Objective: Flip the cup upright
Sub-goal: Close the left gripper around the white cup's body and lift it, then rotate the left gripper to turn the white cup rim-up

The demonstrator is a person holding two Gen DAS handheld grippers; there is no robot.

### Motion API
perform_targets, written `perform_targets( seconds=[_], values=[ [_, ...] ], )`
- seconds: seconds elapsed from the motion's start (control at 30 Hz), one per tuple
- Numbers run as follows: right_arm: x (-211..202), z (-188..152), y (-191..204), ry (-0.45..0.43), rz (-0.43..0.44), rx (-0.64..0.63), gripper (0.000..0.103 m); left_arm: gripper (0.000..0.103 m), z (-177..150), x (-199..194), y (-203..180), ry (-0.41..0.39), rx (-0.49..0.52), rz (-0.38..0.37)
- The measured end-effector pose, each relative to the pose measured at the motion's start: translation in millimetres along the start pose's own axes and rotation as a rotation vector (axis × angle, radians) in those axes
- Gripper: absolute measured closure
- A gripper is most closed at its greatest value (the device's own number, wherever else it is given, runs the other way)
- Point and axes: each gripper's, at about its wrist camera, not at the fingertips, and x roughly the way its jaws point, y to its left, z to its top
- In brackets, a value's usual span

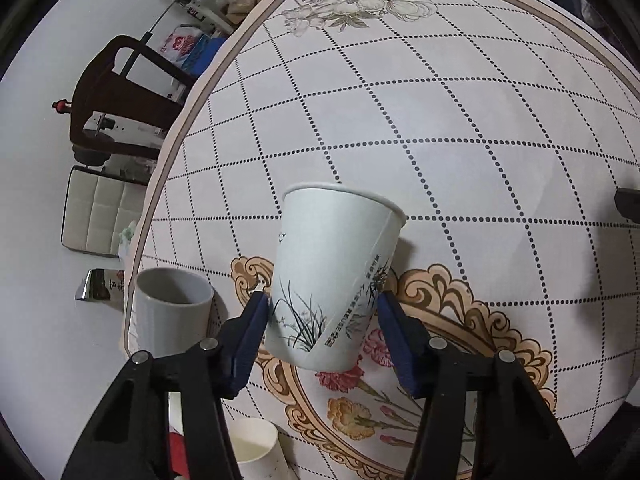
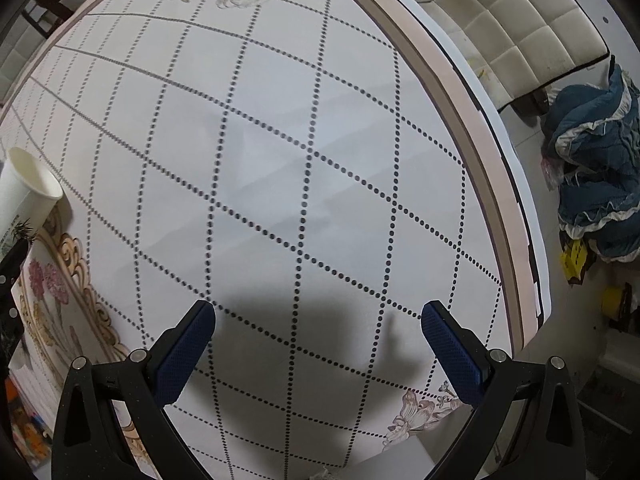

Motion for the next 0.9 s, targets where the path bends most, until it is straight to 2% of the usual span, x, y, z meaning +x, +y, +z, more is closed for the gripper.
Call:
perform_targets(
  seconds=[0.07, 0.23, 0.33, 0.47, 0.7, 0.9],
  values=[
    [-3, -4, 5, -0.003, -0.003, -0.010, 0.000, 0.049, 1, 4, -2, 0.012, 0.002, -0.015],
    [-9, -14, 17, -0.006, -0.006, -0.025, 0.000, 0.047, 4, 22, -9, 0.040, -0.008, 0.002],
    [-8, -19, 17, -0.002, -0.008, -0.029, 0.000, 0.046, 6, 25, -12, 0.029, 0.000, 0.028],
    [-1, -21, 9, 0.015, -0.004, -0.016, 0.000, 0.048, 6, 24, -8, 0.031, -0.014, 0.008],
    [-3, -24, -1, 0.014, 0.005, -0.003, 0.000, 0.048, 4, 15, 5, 0.027, -0.084, -0.012],
    [-11, -20, -3, -0.001, 0.010, -0.010, 0.000, 0.048, -8, -7, 22, 0.019, -0.198, -0.038]
  ],
)
